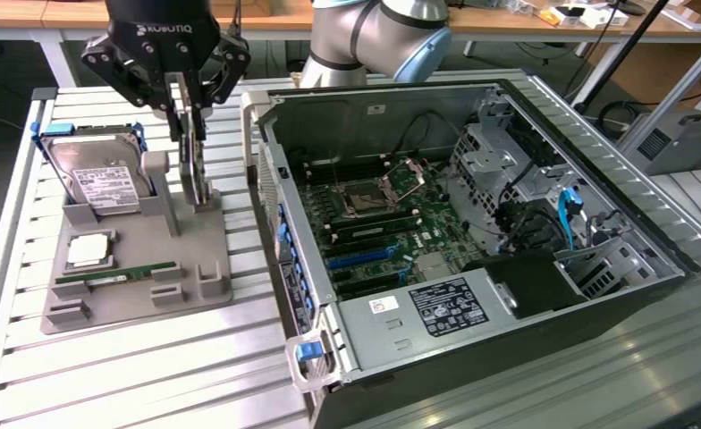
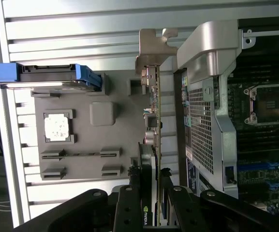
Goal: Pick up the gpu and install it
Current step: 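Pick up the gpu and move the gpu toward the slot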
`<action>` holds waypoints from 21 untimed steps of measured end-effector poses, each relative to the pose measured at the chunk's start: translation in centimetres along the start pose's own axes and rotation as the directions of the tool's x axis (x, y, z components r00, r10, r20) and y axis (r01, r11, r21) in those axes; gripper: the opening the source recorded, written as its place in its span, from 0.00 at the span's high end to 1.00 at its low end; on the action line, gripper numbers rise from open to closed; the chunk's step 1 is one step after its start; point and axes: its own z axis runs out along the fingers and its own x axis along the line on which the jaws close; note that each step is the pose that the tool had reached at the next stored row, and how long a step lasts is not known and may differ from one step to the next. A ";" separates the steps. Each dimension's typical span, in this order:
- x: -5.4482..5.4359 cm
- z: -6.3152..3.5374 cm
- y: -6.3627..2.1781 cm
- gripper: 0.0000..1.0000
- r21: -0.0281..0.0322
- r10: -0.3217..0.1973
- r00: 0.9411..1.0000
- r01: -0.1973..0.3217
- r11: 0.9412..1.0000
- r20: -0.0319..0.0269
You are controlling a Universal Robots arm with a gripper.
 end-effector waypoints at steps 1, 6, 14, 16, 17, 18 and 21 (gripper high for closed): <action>0.0 -0.02 0.00 0.73 0.000 0.000 1.000 0.000 1.000 0.000; 0.0 -0.15 0.00 0.73 0.000 0.000 1.000 0.000 1.000 0.000; 0.0 -0.32 0.00 0.73 0.000 0.000 1.000 0.000 1.000 0.000; 0.0 -0.36 0.00 0.73 0.000 0.000 1.000 0.000 1.000 0.000; 0.0 -0.38 0.00 0.73 0.000 0.000 1.000 0.000 1.000 0.000; 0.0 -0.40 -0.01 0.73 0.000 0.000 1.000 0.000 1.000 0.000; 0.0 -0.45 -0.01 0.73 0.000 0.000 1.000 0.000 1.000 0.000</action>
